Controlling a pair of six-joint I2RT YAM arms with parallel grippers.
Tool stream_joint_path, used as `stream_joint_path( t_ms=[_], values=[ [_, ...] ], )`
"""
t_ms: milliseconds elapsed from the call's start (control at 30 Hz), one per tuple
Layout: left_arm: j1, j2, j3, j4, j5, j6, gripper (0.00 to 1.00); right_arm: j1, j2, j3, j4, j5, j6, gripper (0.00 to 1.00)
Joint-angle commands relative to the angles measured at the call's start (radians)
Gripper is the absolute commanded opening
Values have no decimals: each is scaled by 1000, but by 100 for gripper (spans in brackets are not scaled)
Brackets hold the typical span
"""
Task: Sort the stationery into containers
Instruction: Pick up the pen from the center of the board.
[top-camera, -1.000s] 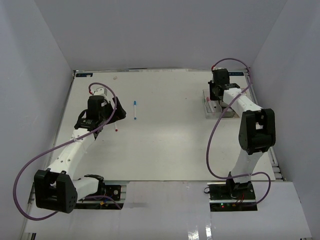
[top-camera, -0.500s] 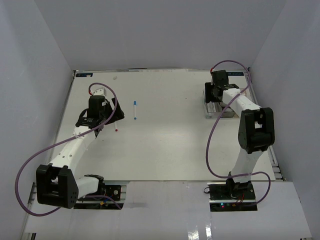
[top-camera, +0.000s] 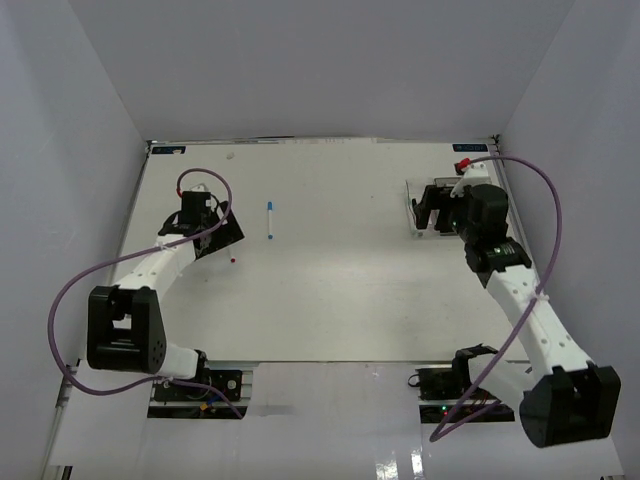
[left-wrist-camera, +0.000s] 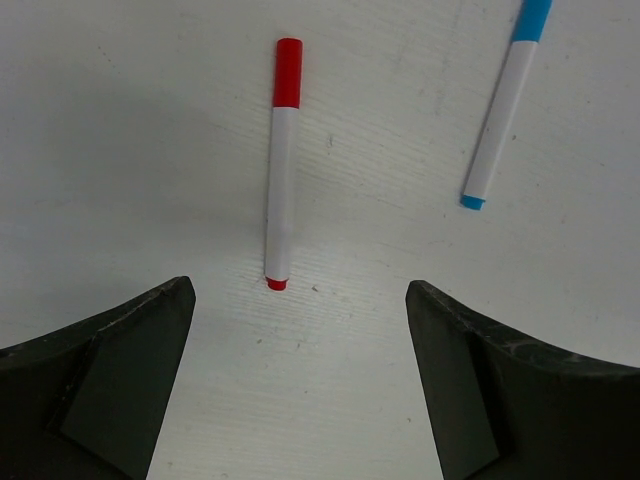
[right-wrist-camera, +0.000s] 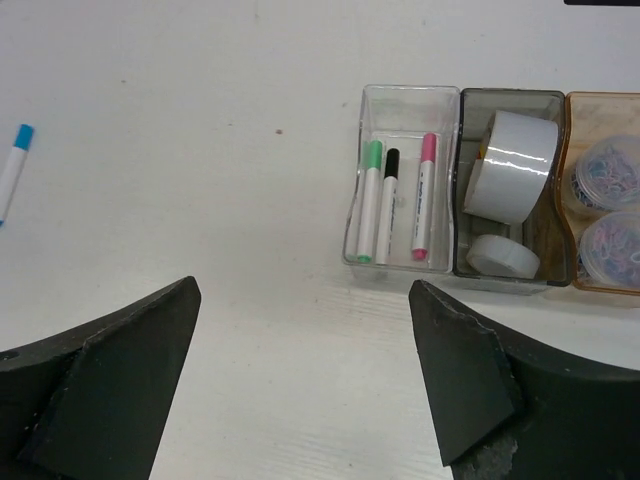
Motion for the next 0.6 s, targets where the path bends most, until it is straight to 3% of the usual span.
stream_joint_path(
  t_ms=[0, 233, 433, 567],
  values=[
    [12, 41, 58, 5, -27, -19, 98, 0, -141, -124, 133, -66, 25, 91],
    [15, 188, 132, -1, -72, -7, 95, 0, -340, -274, 221, -104, 48, 90],
    [15, 259, 165, -14, -95, -5, 88, 0, -348, -302, 219, -113, 56, 90],
    [15, 273, 162, -12, -106, -8, 77, 0, -346, -313, 222, -112, 56, 90]
  ],
)
